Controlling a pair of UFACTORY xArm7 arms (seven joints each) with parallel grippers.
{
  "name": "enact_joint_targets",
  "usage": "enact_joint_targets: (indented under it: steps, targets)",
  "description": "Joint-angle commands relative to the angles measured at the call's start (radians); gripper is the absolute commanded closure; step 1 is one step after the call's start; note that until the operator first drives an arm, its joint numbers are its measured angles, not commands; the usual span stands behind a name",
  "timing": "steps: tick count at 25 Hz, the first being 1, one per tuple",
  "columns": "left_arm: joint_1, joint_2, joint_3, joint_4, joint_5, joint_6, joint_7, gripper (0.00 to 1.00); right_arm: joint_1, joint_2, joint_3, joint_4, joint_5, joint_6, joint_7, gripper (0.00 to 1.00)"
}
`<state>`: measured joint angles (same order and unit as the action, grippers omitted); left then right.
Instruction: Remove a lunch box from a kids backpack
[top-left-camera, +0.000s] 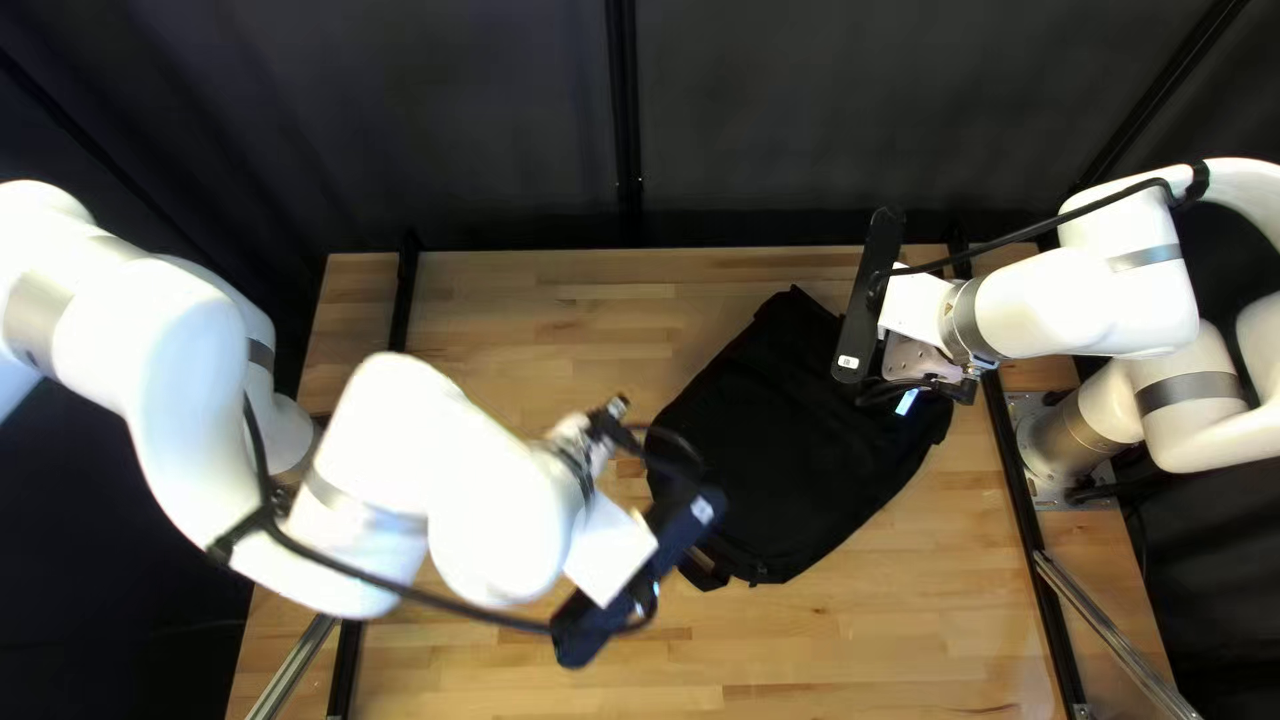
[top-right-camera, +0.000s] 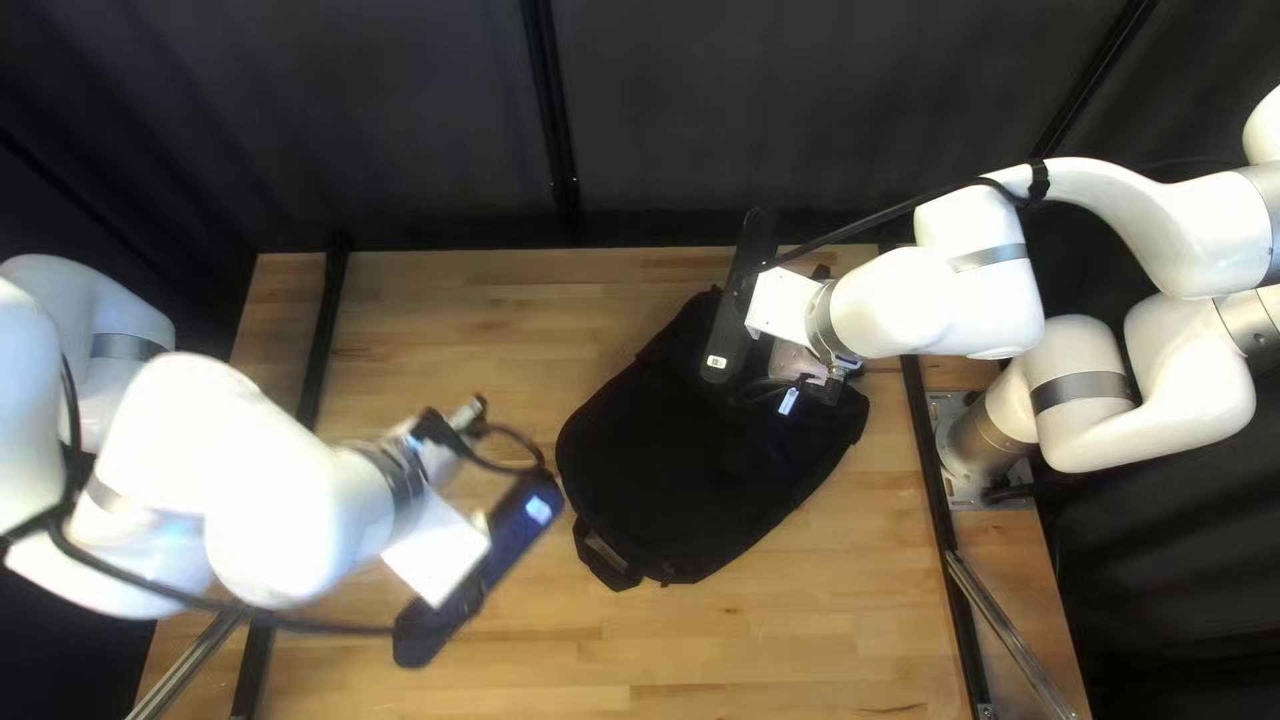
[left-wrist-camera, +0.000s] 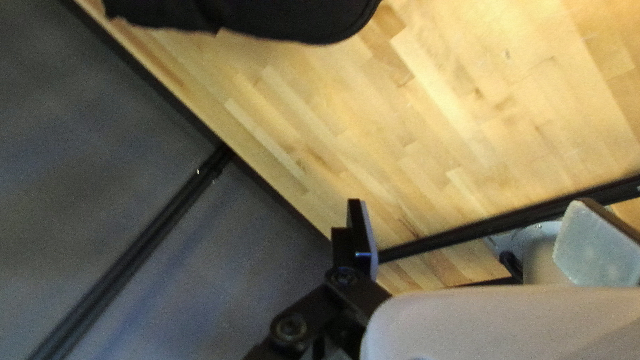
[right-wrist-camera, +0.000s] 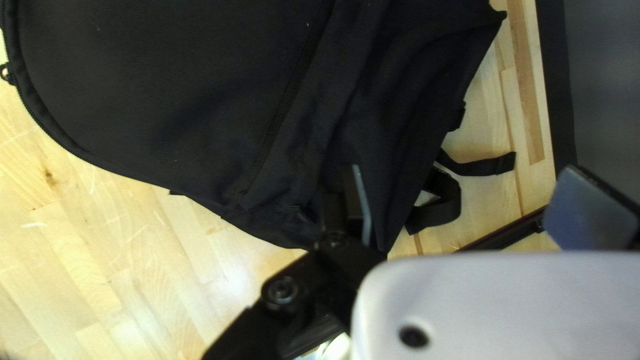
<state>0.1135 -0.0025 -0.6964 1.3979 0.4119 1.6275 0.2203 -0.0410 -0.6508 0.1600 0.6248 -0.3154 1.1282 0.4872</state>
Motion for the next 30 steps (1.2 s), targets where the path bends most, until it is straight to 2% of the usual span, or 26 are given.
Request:
enact_joint_targets:
  steps: [1,3,7,11,15,17,27,30]
  targets:
    - [-0.053,0.113,-0.035,0.021,0.073,-0.045,-0.048,0.0,0.0,0.0,0.0,0.0,0.0,0.0,0.0,0.0]
    - [-0.061,0.148,-0.037,0.006,0.092,-0.089,-0.048,0.0,0.0,0.0,0.0,0.0,0.0,0.0,0.0,0.0]
    - [-0.06,0.241,-0.033,-0.061,0.156,-0.267,-0.017,0.0,0.0,0.0,0.0,0.0,0.0,0.0,0.0,0.0]
    - [-0.081,0.35,-0.027,-0.04,0.228,-0.325,0.056,0.0,0.0,0.0,0.0,0.0,0.0,0.0,0.0,0.0]
    - [-0.161,0.485,-0.006,0.058,0.316,-0.268,0.111,0.0,0.0,0.0,0.0,0.0,0.0,0.0,0.0,0.0]
    - [-0.227,0.557,0.028,0.15,0.36,-0.158,0.101,0.0,0.0,0.0,0.0,0.0,0.0,0.0,0.0,0.0]
    - [-0.223,0.559,0.024,0.155,0.341,-0.161,0.089,0.0,0.0,0.0,0.0,0.0,0.0,0.0,0.0,0.0]
    - [-0.247,0.564,0.008,0.127,0.373,-0.197,0.104,0.0,0.0,0.0,0.0,0.0,0.0,0.0,0.0,0.0]
